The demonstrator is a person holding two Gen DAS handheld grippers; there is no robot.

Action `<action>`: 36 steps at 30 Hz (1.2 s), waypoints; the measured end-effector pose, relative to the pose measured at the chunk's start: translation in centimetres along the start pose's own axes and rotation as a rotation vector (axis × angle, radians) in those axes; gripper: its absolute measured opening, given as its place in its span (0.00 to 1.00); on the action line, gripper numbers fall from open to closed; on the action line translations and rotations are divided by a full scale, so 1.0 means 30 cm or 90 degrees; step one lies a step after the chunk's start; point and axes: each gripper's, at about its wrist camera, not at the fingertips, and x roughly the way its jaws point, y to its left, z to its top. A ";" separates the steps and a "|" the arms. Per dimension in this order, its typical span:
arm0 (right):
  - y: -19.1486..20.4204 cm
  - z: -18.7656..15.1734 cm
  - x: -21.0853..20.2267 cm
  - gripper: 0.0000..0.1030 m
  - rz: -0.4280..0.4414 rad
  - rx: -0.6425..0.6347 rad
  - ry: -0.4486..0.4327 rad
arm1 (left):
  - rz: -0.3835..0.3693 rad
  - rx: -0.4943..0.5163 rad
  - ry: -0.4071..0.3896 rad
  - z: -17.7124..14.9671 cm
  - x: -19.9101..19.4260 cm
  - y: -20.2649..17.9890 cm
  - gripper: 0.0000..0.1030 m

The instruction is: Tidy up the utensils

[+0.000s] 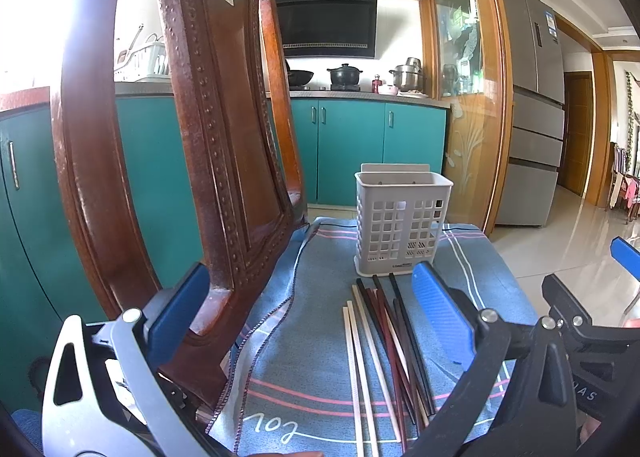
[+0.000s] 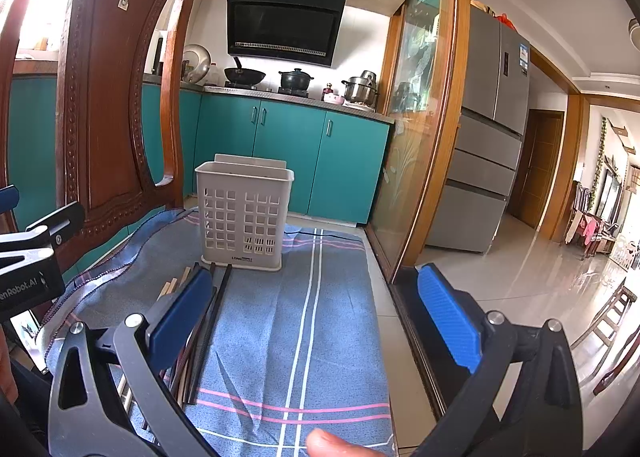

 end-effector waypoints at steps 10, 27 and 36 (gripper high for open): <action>0.001 0.002 0.000 0.97 0.000 0.001 0.001 | 0.000 0.001 0.000 -0.002 -0.001 -0.002 0.97; 0.004 -0.001 0.004 0.97 0.000 -0.001 0.001 | -0.001 0.003 -0.001 0.001 -0.005 -0.004 0.97; 0.011 -0.004 0.008 0.97 0.002 -0.004 0.000 | 0.000 0.003 -0.001 0.001 -0.004 -0.005 0.97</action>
